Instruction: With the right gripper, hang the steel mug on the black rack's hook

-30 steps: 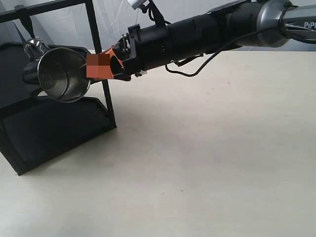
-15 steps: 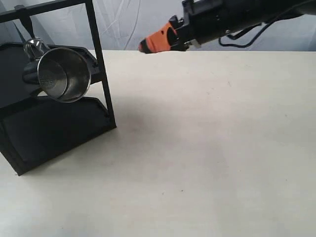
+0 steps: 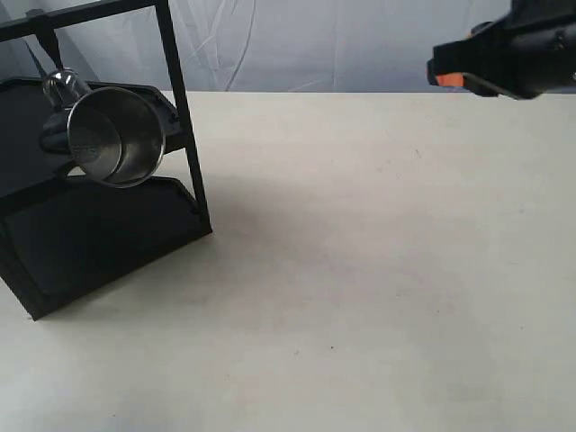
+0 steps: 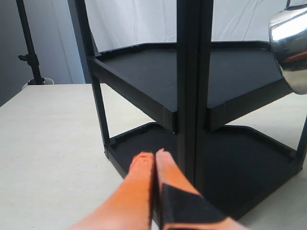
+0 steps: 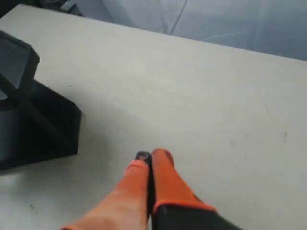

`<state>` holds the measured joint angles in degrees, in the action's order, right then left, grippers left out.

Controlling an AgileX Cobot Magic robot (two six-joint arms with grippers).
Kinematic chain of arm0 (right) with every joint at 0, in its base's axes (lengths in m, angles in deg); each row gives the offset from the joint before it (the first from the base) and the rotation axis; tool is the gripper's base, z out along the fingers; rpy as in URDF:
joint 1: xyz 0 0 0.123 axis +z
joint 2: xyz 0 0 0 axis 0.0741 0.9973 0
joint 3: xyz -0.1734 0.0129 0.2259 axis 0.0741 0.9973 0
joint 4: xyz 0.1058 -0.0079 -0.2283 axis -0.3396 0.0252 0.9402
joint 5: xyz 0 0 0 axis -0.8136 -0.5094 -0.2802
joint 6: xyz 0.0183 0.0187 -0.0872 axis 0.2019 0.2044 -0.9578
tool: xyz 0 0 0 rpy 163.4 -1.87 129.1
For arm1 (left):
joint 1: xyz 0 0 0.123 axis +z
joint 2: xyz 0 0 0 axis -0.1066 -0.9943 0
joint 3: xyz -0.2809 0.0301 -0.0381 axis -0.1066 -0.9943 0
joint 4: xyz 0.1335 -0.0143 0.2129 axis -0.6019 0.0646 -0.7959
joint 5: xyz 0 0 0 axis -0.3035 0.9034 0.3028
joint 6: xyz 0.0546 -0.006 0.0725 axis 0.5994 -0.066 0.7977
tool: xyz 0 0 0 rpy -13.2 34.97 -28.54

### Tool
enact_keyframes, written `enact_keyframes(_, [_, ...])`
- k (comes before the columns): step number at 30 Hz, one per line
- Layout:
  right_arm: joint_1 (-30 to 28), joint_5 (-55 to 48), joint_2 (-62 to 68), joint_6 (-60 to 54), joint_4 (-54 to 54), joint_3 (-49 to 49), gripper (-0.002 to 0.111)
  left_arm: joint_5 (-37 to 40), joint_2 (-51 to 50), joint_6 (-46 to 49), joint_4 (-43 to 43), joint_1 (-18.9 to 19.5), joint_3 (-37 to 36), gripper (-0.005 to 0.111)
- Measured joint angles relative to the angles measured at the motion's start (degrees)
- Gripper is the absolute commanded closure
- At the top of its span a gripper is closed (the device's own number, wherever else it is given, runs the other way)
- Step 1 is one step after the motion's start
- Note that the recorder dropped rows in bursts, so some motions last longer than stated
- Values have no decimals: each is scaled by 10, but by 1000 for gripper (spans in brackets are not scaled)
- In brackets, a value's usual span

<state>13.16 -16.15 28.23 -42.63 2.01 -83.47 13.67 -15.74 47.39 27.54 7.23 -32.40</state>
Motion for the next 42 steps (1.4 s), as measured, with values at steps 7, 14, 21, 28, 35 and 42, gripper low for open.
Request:
enact_keyframes(7, [0,4,-143,60,4,134,109,0,0,0,0,0,0,105])
enact_keyframes(14, [0,-51,-208,70,-10,152,109,0,0,0,0,0,0,105])
enact_keyframes(21, [0,9,-233,89,-29,159,109,0,0,0,0,0,0,105])
enact_keyframes(28, [0,87,-328,133,91,166,109,0,0,0,0,0,0,105])
enact_keyframes(35, [0,174,-459,254,267,233,109,0,0,0,0,0,0,105])
enact_keyframes(42, [0,201,-528,472,476,334,109,0,0,0,0,0,0,105])
